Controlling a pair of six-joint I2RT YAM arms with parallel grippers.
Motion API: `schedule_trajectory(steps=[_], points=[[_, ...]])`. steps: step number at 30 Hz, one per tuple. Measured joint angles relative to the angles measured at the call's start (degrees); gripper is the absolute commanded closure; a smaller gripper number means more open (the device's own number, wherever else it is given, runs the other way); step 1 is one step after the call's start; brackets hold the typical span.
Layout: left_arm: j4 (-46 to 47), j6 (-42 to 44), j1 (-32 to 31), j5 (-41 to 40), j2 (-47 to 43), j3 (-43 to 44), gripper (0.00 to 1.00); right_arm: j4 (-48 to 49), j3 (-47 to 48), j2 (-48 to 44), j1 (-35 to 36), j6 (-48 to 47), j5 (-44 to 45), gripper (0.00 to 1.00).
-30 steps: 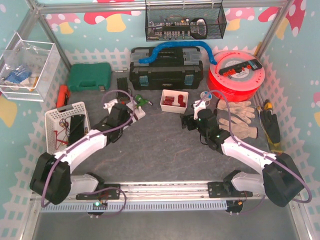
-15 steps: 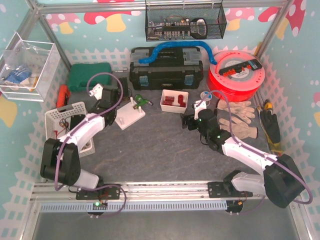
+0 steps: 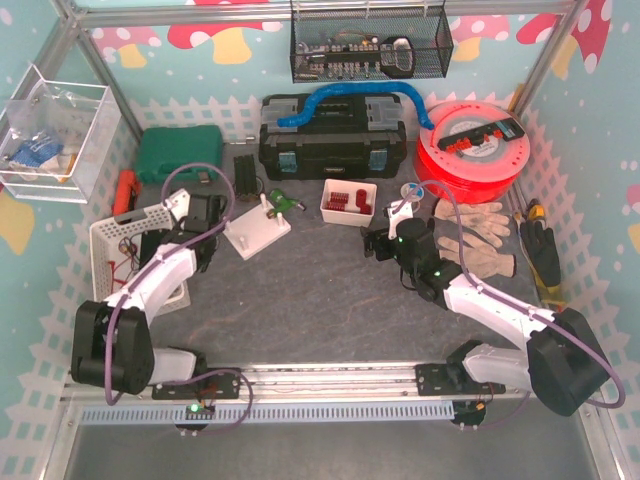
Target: Install the large spring
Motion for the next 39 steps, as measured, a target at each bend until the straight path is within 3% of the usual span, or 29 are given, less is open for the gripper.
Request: schedule_trajectory(steps=[12, 17, 24, 30, 39], points=[[-2.1, 6.7, 3.5, 4.2, 5.0, -4.9, 1.00, 0.0, 0.0, 0.0, 0.0, 0.0, 0.0, 0.00], [-2.1, 6.9, 4.5, 4.5, 10.0, -4.9, 0.94, 0.0, 0.0, 0.0, 0.0, 0.0, 0.1, 0.00], [-2.1, 6.8, 5.2, 4.6, 15.2, -4.8, 0.67, 0.0, 0.0, 0.3, 0.0, 0.0, 0.5, 0.00], [-2.1, 6.7, 5.2, 4.6, 12.9, -4.7, 0.51, 0.0, 0.0, 1.1, 0.0, 0.0, 0.7, 0.00], [-0.6, 8.8, 5.2, 11.5, 0.6, -1.8, 0.52, 0.0, 0.0, 1.5, 0.0, 0.0, 0.4, 0.00]])
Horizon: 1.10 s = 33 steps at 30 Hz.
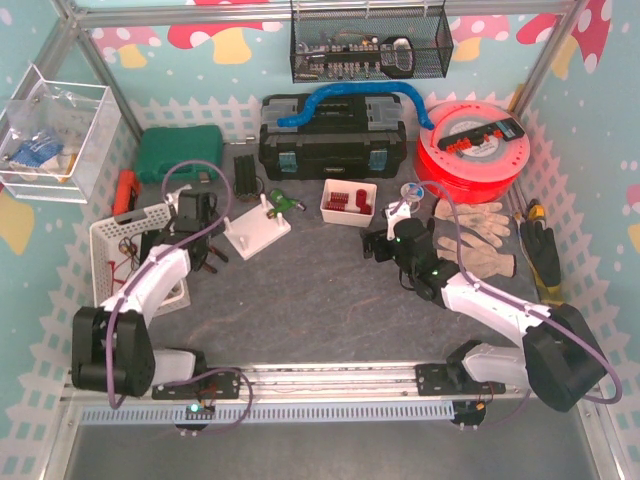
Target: Install the large spring
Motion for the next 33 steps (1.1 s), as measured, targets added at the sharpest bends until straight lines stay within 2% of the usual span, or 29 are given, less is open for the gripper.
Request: schedule_trajectory(steps=[6, 9, 12, 14, 17, 24, 33], points=[[7.8, 6.3, -2.1, 10.9, -3.9, 2.8, 0.57, 0.8, 0.0, 0.4, 0.2, -0.9, -4.0, 0.00], [10.2, 10.6, -4.8, 14.6, -0.8, 6.3, 0.57, 2.0, 0.0, 0.4, 0.8, -1.6, -6.4, 0.00], [10.8, 17.1, -9.4, 16.9, 6.4, 12.5, 0.62, 3.8, -0.6, -0.1, 1.8, -2.2, -8.3, 0.00], [9.7, 21.4, -12.7, 17.0, 11.8, 17.4, 0.67, 4.9, -1.4, -0.9, 2.3, -2.6, -8.7, 0.00], [7.6, 25.8, -16.2, 17.3, 19.3, 24.6, 0.67, 6.2, -2.7, -2.2, 2.9, -2.9, -8.6, 0.00], [-1.1, 28.5, -16.5, 19.9, 32.1, 39.2, 0.63, 7.5, -3.8, -4.4, 3.0, -3.3, -7.5, 0.00], [-11.8, 30.3, -16.5, 19.4, 40.3, 46.0, 0.60, 8.1, -3.8, -4.6, 3.0, -3.4, -6.8, 0.00]])
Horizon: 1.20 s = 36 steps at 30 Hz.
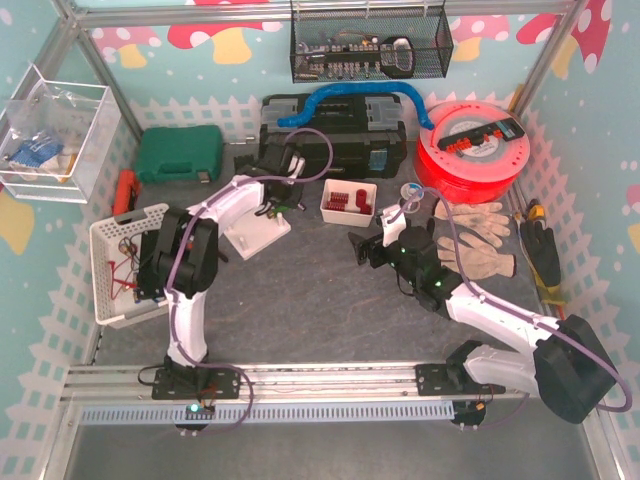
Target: Install the large spring
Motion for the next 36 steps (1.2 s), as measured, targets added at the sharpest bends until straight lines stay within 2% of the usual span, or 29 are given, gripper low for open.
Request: schedule_trajectory(steps=[4, 17, 31, 36], points=[[-3.3, 1.0, 0.1, -1.9, 1.5, 1.2, 0.58, 0.0, 0.0, 0.0, 0.0, 0.0, 0.4, 0.00], [-7.5, 2.3, 1.2, -2.8, 5.5, 4.4, 0.58, 0.0, -0.1, -0.7, 0.4, -0.2, 1.9, 0.00], [-8.5, 2.3, 1.6, -2.8, 9.2, 6.4, 0.62, 0.0, -0.1, -1.7, 0.7, -0.2, 3.0, 0.00], [-8.5, 2.5, 1.8, -2.8, 10.0, 7.5, 0.61, 0.0, -0.2, -1.7, 0.7, -0.3, 3.5, 0.00]])
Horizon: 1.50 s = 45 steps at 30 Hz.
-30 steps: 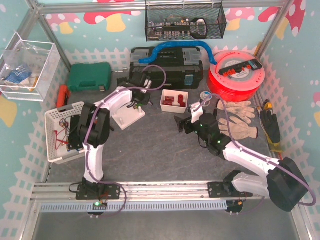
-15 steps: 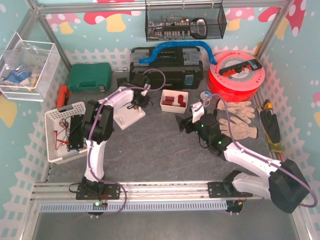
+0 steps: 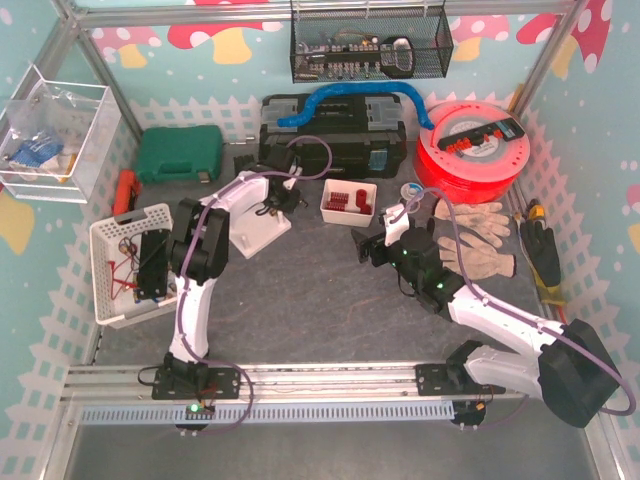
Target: Install the large spring
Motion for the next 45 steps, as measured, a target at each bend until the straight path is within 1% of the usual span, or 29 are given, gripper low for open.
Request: schedule_trajectory(steps=[7, 12, 14, 19, 32, 45], points=[[0.0, 1.4, 0.0, -0.9, 0.4, 0.7, 0.56, 0.0, 0.0, 0.0, 0.0, -0.3, 0.7, 0.00], [0.1, 3.2, -0.9, -3.6, 0.4, 1.0, 0.54, 0.0, 0.0, 0.0, 0.0, -0.4, 0.9, 0.00], [0.0, 3.6, -1.1, -4.5, 0.4, 1.2, 0.54, 0.0, 0.0, 0.0, 0.0, -0.4, 1.0, 0.00], [0.2, 3.8, -1.0, -5.3, 0.4, 2.7, 0.59, 0.0, 0.0, 0.0, 0.0, -0.6, 1.3, 0.00], [-0.2, 3.7, 1.0, -0.4, 0.3, 2.8, 0.52, 0.0, 0.0, 0.0, 0.0, -0.8, 1.7, 0.00], [-3.9, 4.3, 1.1, 0.5, 0.3, 2.8, 0.51, 0.0, 0.0, 0.0, 0.1, -0.9, 2.3, 0.00]])
